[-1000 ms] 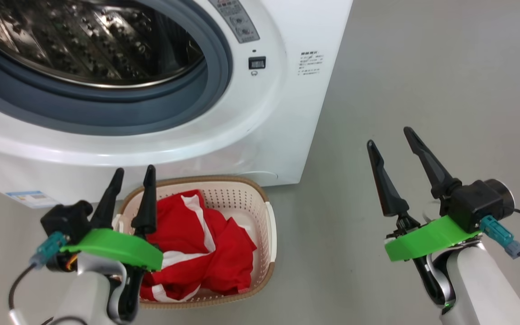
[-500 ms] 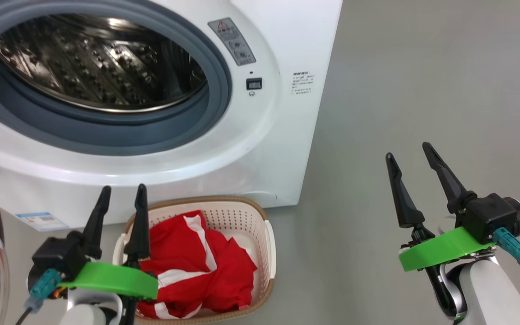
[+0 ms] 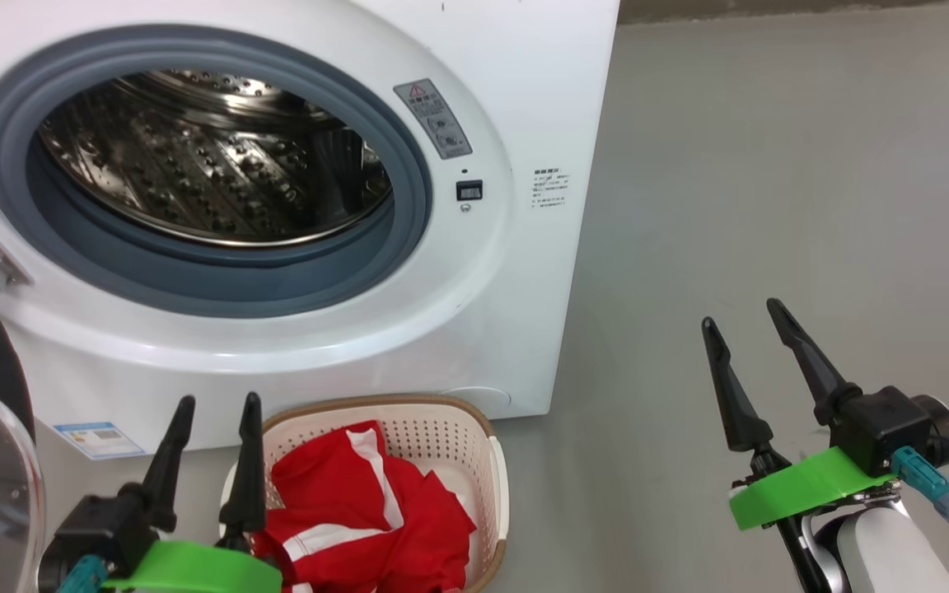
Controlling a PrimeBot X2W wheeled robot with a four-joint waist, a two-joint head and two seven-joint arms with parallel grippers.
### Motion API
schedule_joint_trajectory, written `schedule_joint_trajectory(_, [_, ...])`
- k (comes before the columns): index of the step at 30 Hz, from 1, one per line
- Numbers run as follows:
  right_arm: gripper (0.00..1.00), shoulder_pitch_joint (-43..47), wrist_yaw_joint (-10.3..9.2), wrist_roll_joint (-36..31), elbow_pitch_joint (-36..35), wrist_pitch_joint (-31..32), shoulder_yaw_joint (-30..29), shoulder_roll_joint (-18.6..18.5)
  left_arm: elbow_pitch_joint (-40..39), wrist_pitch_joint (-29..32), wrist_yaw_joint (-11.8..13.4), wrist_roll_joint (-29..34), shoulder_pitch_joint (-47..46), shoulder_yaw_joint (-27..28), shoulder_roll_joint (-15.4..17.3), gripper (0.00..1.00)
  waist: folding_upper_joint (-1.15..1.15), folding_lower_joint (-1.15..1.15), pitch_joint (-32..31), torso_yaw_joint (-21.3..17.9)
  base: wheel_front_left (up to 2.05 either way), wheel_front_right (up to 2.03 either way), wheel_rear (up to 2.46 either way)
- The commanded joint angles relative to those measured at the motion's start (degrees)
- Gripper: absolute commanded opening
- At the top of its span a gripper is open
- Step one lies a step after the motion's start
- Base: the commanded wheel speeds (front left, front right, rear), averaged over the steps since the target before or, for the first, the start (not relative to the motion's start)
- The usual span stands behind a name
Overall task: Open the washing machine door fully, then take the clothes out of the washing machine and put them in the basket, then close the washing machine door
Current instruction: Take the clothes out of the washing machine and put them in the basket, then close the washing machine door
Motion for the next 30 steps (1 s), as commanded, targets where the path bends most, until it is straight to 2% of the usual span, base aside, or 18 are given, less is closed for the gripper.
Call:
schedule_joint_trajectory(1, [1.00, 0.35, 0.28, -0.55, -1.44, -0.36, 1.11, 0.07, -2.27, -0.48, 0.58, 0.70, 0.46, 2.07, 1.34, 1.00, 0.00, 0.00, -0.70, -0.01, 0.00, 0.00, 0.00])
schedule_joint_trajectory(15, [1.00, 3.11, 0.28, -0.25, -1.29, -0.36, 0.76, 0.07, -6.27, 0.86, 2.70, 0.33, 6.98, 2.84, 1.97, 1.00, 0.00, 0.00, -3.93, -0.81, 0.00, 0.00, 0.00])
schedule_joint_trajectory(30, [1.00, 4.27, 0.28, 0.13, -1.01, -0.36, 1.70, 0.07, -7.75, 1.57, 4.06, 0.01, 9.33, 2.74, 2.37, 1.00, 0.00, 0.00, -5.70, -0.25, 0.00, 0.00, 0.00])
